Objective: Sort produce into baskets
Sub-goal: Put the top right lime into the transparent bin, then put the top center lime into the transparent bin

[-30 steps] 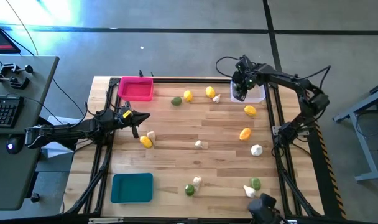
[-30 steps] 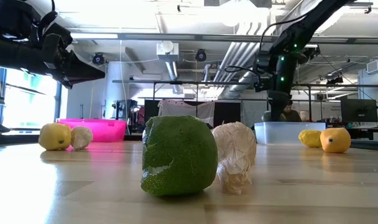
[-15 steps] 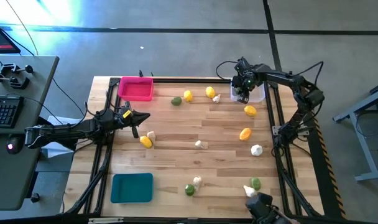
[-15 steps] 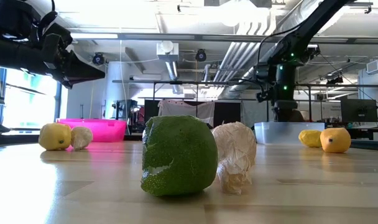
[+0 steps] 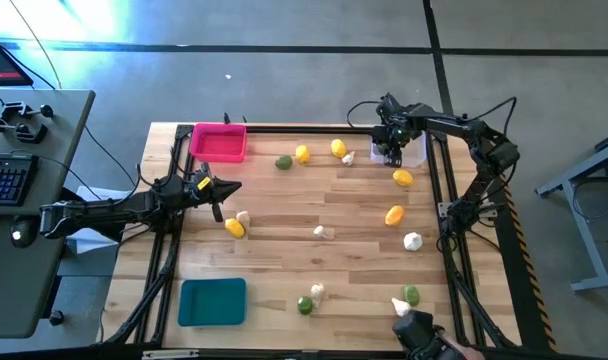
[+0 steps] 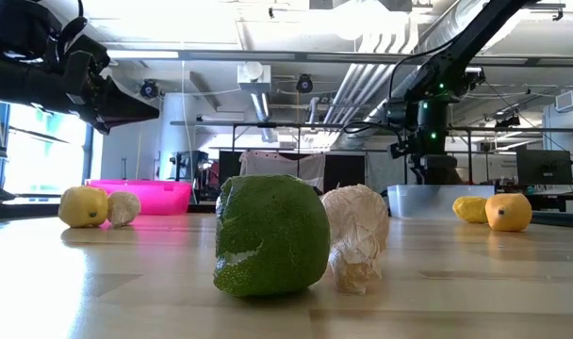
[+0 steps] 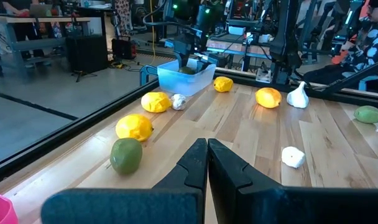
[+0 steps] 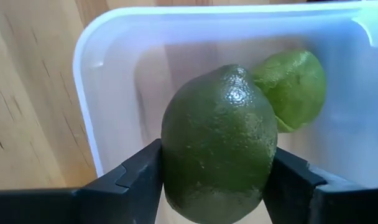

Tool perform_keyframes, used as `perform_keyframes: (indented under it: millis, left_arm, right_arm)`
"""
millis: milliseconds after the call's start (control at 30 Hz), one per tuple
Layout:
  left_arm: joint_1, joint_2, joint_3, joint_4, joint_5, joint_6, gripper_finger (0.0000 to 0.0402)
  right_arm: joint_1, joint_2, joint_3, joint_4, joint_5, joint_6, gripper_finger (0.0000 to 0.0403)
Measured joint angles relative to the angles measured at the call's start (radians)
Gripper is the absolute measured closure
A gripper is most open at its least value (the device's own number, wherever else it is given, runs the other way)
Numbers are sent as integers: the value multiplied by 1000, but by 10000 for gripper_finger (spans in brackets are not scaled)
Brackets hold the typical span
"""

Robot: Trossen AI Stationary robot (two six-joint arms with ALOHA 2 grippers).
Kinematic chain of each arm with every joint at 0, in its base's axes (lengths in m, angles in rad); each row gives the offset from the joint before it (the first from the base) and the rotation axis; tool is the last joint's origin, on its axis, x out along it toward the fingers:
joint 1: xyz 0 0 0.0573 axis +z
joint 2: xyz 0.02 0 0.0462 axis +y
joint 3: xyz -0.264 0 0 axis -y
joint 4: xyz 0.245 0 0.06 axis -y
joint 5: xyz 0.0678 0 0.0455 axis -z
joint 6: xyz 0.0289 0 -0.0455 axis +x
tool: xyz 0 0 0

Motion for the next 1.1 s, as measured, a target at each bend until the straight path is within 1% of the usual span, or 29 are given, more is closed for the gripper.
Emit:
perform_keyframes:
  millis: [167, 500, 700, 867, 933, 1000, 1100]
  left_arm:
    - [0, 0, 0, 0, 0, 0, 401]
    - [0, 0, 0, 0, 0, 0, 402]
    - [0, 0, 0, 0, 0, -7, 402]
    - [0, 0, 0, -1, 0, -8, 401]
    - [0, 0, 0, -2, 0, -8, 402]
    - [0, 0, 0, -2, 0, -8, 401]
    - [0, 0, 0, -2, 0, -8, 401]
  right_arm:
    - [1, 0, 0, 0, -1, -2, 162]
    - [2, 0, 0, -6, -2, -2, 160]
    - [2, 0, 41, -92, -2, -2, 160]
    - [2, 0, 82, -121, -6, 5, 161]
    - [2, 0, 90, -127, -28, 18, 172]
    - [-1, 0, 92, -125, -63, 41, 194]
    - [-6, 0, 90, -123, -108, 65, 252]
